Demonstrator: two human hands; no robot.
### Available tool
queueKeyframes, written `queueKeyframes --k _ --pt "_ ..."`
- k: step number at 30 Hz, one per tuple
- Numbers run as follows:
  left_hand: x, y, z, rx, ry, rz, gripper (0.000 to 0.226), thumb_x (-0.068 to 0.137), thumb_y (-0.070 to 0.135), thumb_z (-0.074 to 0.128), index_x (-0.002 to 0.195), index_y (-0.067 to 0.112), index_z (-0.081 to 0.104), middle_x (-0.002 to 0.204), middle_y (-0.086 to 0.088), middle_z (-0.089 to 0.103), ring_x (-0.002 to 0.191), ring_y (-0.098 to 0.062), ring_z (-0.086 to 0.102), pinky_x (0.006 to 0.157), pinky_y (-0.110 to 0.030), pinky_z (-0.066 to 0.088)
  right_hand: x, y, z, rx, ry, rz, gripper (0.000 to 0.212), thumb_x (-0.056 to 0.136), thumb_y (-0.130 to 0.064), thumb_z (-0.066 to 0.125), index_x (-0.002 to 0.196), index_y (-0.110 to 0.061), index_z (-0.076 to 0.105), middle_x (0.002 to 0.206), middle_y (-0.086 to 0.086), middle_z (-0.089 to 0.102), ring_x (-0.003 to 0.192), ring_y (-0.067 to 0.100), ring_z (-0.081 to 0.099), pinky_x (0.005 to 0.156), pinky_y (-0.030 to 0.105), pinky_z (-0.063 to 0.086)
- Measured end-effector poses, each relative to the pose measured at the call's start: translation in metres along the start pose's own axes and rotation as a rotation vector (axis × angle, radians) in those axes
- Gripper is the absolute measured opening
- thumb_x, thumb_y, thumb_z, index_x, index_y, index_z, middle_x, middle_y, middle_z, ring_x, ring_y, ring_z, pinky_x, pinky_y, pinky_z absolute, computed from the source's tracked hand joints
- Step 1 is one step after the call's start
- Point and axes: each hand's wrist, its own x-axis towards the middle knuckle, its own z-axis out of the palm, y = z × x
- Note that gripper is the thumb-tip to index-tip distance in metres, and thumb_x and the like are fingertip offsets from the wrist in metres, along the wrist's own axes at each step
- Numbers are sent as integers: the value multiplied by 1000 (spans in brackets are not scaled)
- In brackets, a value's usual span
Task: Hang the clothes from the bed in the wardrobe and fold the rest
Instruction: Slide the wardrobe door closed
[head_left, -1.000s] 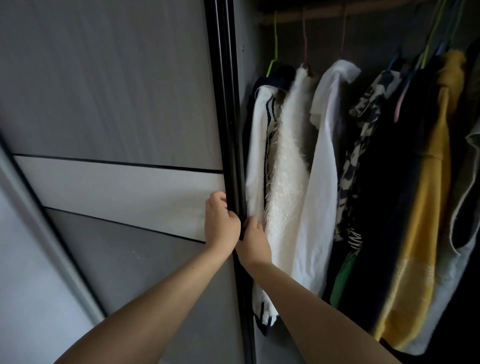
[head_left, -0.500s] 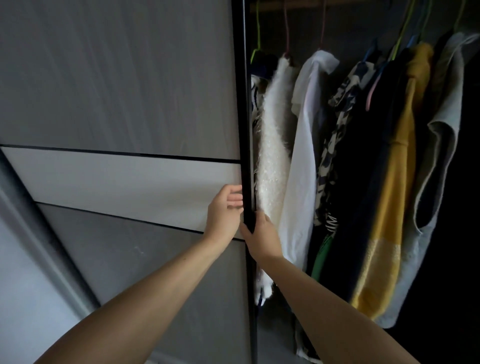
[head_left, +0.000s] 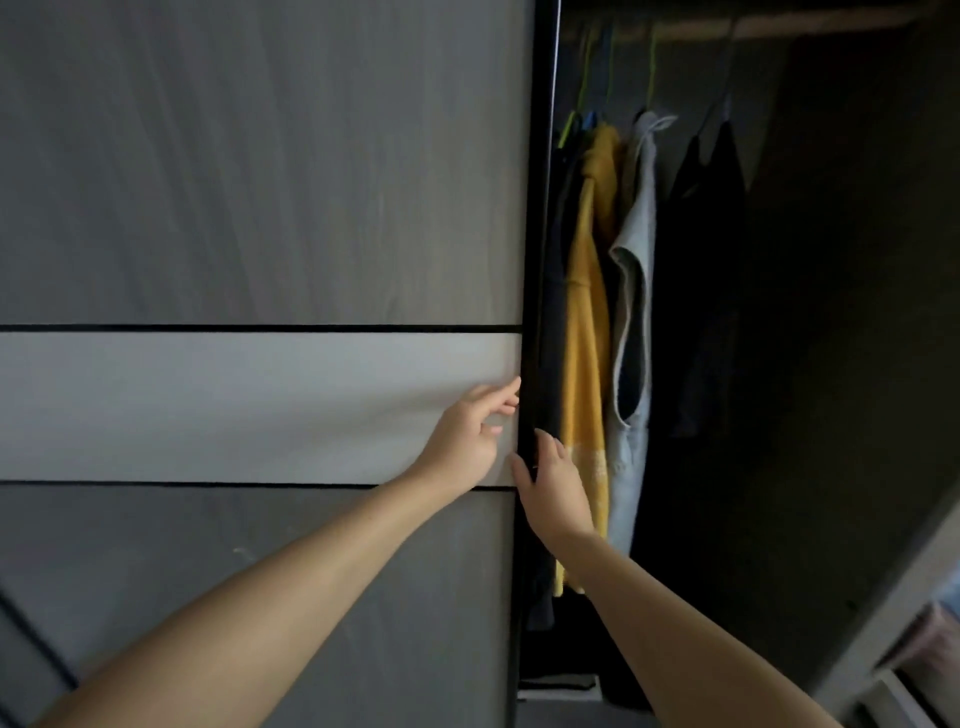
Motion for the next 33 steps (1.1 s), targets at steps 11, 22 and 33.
queueKeyframes --k 11,22,33 --pt "71 41 59 1109 -89 942 48 76 19 53 123 16 63 140 -10 51 130 -26 47 113 -45 23 -31 60 -61 -16 420 107 68 98 -17 45 152 -21 5 159 1 7 145 15 15 101 15 30" --pt "107 108 149 1529 -81 795 93 92 52 44 147 17 -21 147 -10 -41 130 -33 -42 87 -72 -27 -29 119 -94 128 225 269 94 88 -48 60 135 -51 -23 137 -24 -45 144 20 -24 119 46 9" --pt "140 149 217 1431 -64 878 107 84 65 47 145 15 -25 152 -9 -34 126 -35 -44 89 -69 -29 -16 173 -148 163 341 358 93 90 -43 59 131 -53 -24 139 -22 -42 146 20 -16 118 43 15"
